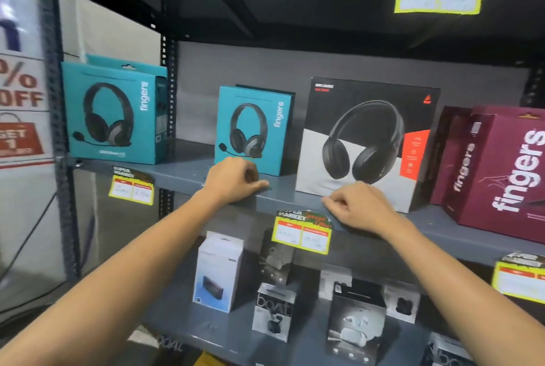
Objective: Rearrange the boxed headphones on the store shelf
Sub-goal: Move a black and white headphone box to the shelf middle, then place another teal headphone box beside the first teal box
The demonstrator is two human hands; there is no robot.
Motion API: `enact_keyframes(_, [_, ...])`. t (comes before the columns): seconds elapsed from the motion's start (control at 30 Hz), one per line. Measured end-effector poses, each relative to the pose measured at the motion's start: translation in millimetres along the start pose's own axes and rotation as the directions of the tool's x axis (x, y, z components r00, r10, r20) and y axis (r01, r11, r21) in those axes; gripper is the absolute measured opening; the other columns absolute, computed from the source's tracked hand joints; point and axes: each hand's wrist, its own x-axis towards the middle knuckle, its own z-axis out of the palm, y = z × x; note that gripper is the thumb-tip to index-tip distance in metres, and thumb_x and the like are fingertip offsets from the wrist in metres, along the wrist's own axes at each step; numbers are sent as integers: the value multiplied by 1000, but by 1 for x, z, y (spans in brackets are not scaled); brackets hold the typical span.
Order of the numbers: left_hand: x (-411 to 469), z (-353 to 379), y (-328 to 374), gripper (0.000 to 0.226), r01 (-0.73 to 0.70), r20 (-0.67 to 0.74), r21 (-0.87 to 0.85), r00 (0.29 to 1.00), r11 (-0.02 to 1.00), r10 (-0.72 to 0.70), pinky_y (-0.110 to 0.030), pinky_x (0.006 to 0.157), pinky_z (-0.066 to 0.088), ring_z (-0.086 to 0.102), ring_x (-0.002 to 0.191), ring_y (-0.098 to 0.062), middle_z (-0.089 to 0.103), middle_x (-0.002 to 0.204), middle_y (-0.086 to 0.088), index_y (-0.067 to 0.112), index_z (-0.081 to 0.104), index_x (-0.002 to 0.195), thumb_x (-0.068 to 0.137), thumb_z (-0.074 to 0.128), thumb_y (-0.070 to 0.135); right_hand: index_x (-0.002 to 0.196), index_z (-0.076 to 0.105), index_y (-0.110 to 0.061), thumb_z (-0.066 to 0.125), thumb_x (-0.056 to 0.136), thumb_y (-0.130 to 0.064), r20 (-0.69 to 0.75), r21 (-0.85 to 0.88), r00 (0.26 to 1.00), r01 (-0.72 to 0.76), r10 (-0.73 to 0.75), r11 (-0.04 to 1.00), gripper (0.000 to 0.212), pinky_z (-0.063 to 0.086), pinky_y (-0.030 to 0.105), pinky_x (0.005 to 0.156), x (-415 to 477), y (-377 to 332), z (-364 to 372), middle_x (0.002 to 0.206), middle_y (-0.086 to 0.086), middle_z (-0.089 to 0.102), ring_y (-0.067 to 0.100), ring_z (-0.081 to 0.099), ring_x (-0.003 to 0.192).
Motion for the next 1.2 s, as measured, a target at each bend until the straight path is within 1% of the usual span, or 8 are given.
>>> enact_keyframes(0.13, [-13, -23, -56, 43, 109, -40, -9, 993, 994, -109, -34, 69, 56, 67, 81, -17, 74, 83, 3, 20, 74, 83, 75, 69, 62, 46, 39, -14, 50, 89, -40, -45, 84, 999, 8, -5, 996, 51, 21, 27, 44, 38, -47, 19, 45, -3, 44, 20, 46, 48])
enact_keyframes(0.27, [-23, -47, -122, 36, 199, -231, 5, 954, 980, -193, -32, 69, 48, 66, 88, -25, 72, 87, -3, 19, 74, 79, 73, 76, 54, 54, 43, -18, 59, 82, -48, -51, 247, 995, -75, 90, 966, 44, 28, 26, 48, 84, -98, 44, 57, -6, 54, 23, 54, 62])
enact_keyframes(0.4, [-26, -70, -174, 54, 208, -428, -75, 877, 975, -220, -46, 91, 48, 57, 107, -34, 64, 107, -13, 11, 69, 96, 69, 77, 57, 80, 50, -19, 62, 82, -55, -71, 455, 991, -68, 113, 888, 38, 41, 33, 64, 129, -155, 61, 86, -1, 54, 21, 52, 79])
enact_keyframes(0.5, [-27, -85, -206, 84, 247, -498, -125, 822, 961, -276, -47, 105, 39, 46, 127, -32, 54, 133, -12, 10, 57, 119, 61, 71, 71, 111, 51, -5, 59, 86, -53, -25, 681, 980, -126, 195, 721, 55, 37, 34, 83, 173, -212, 71, 115, 14, 51, 31, 52, 105])
enact_keyframes(0.67, [-19, -104, -256, 120, 374, -519, -239, 731, 896, -443, -47, 119, 26, 28, 144, -33, 32, 153, -17, 4, 31, 146, 57, 77, 70, 146, 21, -4, 47, 89, -62, 217, 867, 953, -287, 209, 408, 86, 34, 41, 103, 226, -290, 86, 152, 19, 31, 35, 36, 136])
enact_keyframes(0.8, [-16, -110, -280, 127, 401, -437, -353, 729, 846, -528, -43, 119, 26, 29, 143, -32, 32, 151, -20, 0, 23, 149, 58, 80, 66, 151, 11, -8, 43, 92, -59, 257, 834, 959, -283, 121, 474, 84, 33, 41, 106, 245, -301, 96, 155, 16, 30, 35, 34, 138])
enact_keyframes(1.0, [-12, -106, -283, 106, 365, -431, -386, 740, 847, -516, -34, 105, 44, 51, 125, -26, 51, 134, -13, 7, 45, 134, 55, 80, 69, 133, 43, -9, 45, 93, -55, 231, 882, 970, -241, 75, 404, 61, 43, 45, 102, 241, -298, 98, 140, 11, 51, 28, 51, 122])
enact_keyframes(1.2, [0, -94, -237, 102, 277, -466, -391, 763, 878, -448, -40, 92, 53, 59, 111, -24, 62, 120, -8, 12, 53, 120, 46, 77, 77, 105, 55, -11, 54, 89, -54, 114, 883, 952, -228, 284, 411, 45, 43, 28, 70, 217, -266, 85, 110, 8, 65, 20, 59, 91])
